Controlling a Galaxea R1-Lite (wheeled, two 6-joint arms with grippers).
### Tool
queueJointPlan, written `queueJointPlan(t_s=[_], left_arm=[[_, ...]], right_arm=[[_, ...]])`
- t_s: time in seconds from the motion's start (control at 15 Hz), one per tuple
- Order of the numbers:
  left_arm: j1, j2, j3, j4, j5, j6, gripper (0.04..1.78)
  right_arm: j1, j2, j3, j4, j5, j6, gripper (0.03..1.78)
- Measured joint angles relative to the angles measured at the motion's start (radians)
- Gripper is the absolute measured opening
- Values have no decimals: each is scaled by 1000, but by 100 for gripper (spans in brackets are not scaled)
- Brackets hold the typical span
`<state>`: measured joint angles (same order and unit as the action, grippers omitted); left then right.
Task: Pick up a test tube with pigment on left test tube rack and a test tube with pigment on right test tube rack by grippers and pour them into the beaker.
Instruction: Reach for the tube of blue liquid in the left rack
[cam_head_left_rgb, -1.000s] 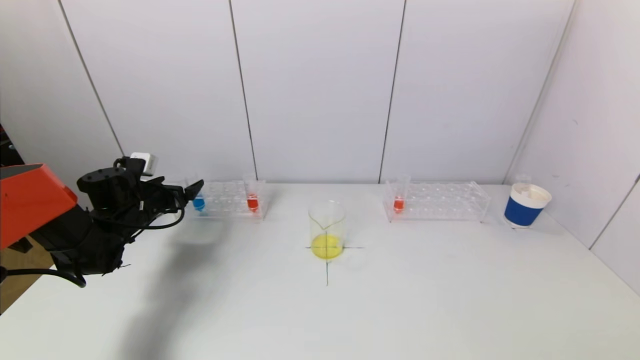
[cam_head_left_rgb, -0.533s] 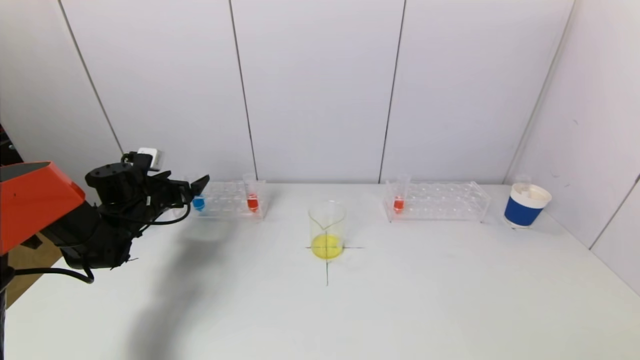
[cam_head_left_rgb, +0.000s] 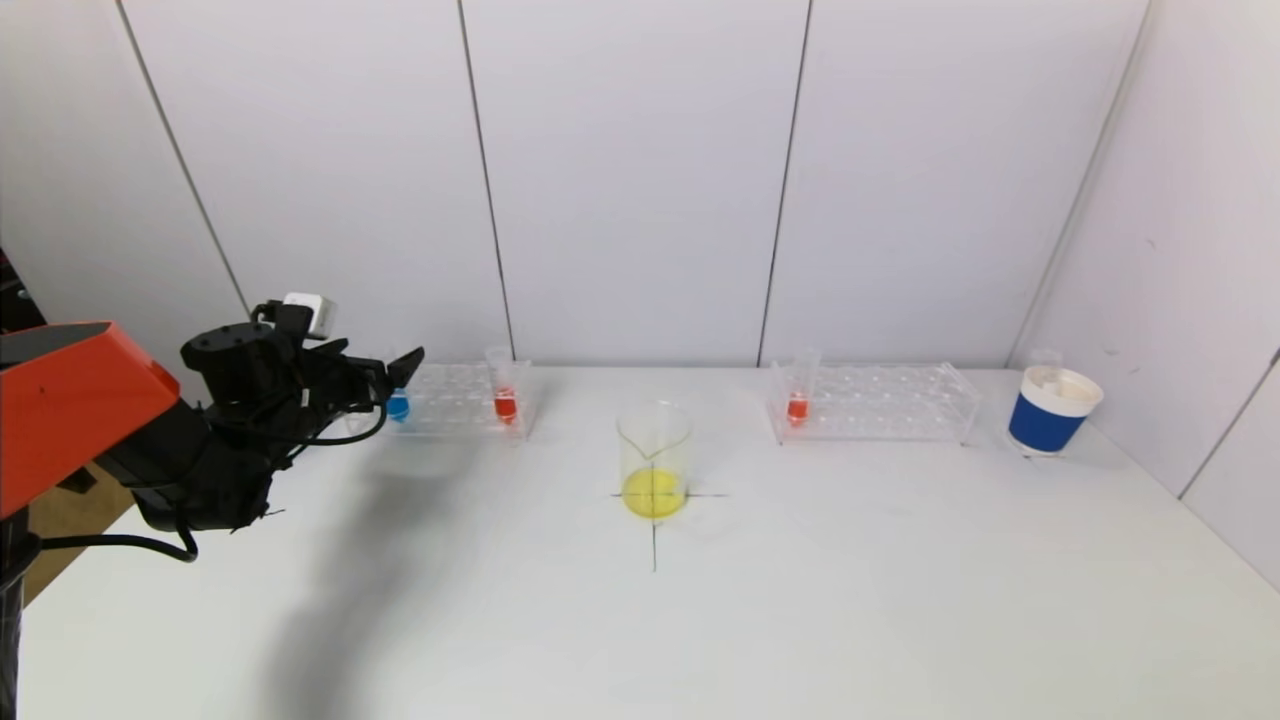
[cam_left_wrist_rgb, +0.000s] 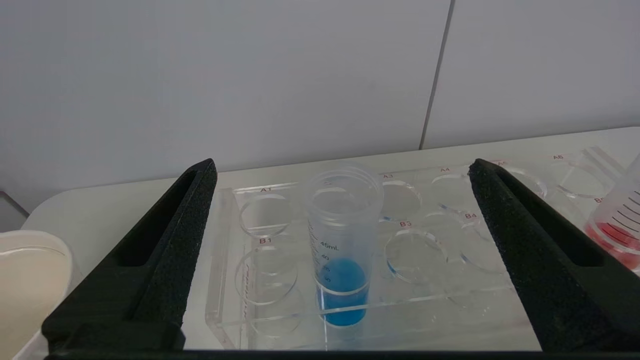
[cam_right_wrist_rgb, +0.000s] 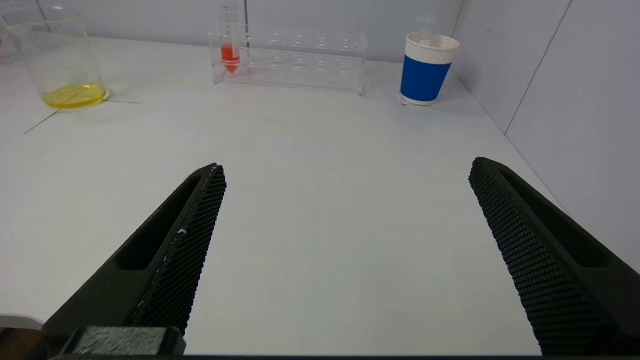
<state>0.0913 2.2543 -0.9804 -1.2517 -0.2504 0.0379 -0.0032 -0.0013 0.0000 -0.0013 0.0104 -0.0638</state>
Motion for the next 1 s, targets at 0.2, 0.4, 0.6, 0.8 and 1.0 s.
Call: queueJointPlan(t_s=[0.2,0.4,0.6,0.8,1.0], left_arm=[[0,6,-1,-6,1,-1,176],[0,13,-1,-12,3,-2,176],[2,26,4,-41,4,1,176],[1,47,19,-122,31,4,176],[1,59,31,-144,39,5,176]], right_arm=[[0,0,0,0,0,0,177],[0,0,0,0,0,0,177],[0,0,0,1,0,0,177],[0,0,0,0,0,0,177],[0,0,0,0,0,0,177]])
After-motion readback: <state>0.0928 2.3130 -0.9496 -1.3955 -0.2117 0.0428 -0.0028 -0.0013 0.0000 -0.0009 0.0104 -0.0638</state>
